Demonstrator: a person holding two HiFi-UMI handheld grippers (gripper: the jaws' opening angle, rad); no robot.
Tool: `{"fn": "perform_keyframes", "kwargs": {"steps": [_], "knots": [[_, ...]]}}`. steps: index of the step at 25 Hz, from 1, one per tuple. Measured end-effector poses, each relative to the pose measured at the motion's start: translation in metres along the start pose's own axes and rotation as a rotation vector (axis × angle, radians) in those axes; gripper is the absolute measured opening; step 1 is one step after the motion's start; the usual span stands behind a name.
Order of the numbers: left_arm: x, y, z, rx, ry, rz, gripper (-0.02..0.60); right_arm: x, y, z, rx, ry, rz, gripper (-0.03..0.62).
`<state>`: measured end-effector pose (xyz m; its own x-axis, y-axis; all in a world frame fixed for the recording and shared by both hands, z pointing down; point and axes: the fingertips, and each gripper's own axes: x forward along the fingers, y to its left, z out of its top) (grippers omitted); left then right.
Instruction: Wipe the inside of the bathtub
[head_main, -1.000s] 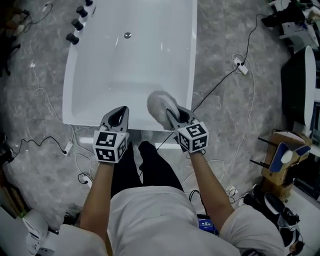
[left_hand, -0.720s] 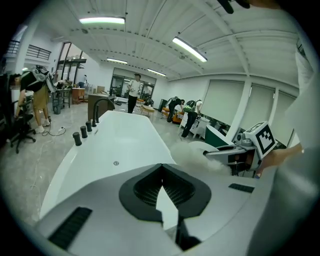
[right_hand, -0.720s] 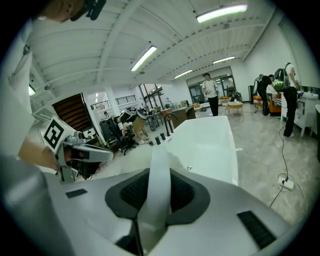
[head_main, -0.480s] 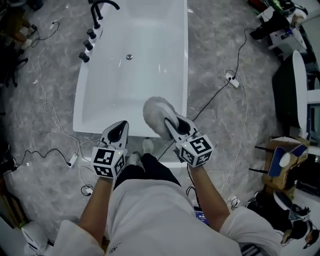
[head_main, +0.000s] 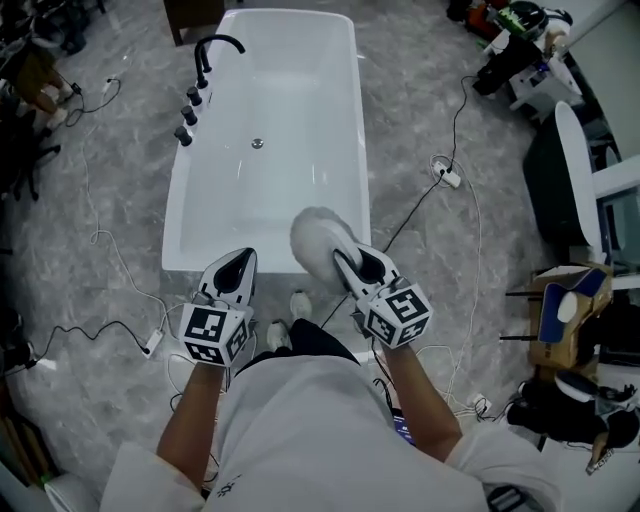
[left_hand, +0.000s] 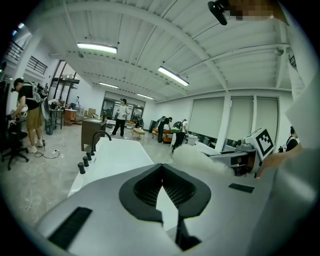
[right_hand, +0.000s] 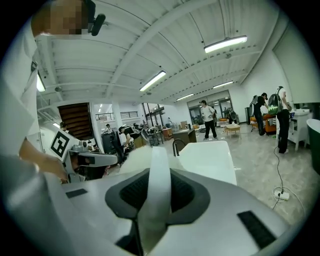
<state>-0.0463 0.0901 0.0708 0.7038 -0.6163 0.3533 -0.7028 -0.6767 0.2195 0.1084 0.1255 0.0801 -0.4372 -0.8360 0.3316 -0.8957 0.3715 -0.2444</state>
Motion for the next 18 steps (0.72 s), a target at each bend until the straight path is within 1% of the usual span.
{"fn": "perform_keyframes", "kwargs": {"steps": [4, 9, 14, 18], "knots": [[-0.027, -0.010, -0.001, 0.005, -0.028, -0.019, 0.012, -0.021, 0.028, 0.002, 0.002, -0.034, -0.005, 0.097], [-0.054, -0.014, 0.006, 0.008, -0.062, -0.020, 0.012, -0.040, 0.047, 0.012, 0.006, -0.070, -0.013, 0.097], [-0.063, -0.010, 0.014, 0.015, -0.086, 0.002, 0.012, -0.049, 0.049, 0.013, 0.001, -0.074, -0.036, 0.097], [-0.060, -0.003, 0.012, 0.019, -0.091, 0.045, 0.012, -0.051, 0.038, 0.010, -0.011, -0.064, -0.045, 0.097]]}}
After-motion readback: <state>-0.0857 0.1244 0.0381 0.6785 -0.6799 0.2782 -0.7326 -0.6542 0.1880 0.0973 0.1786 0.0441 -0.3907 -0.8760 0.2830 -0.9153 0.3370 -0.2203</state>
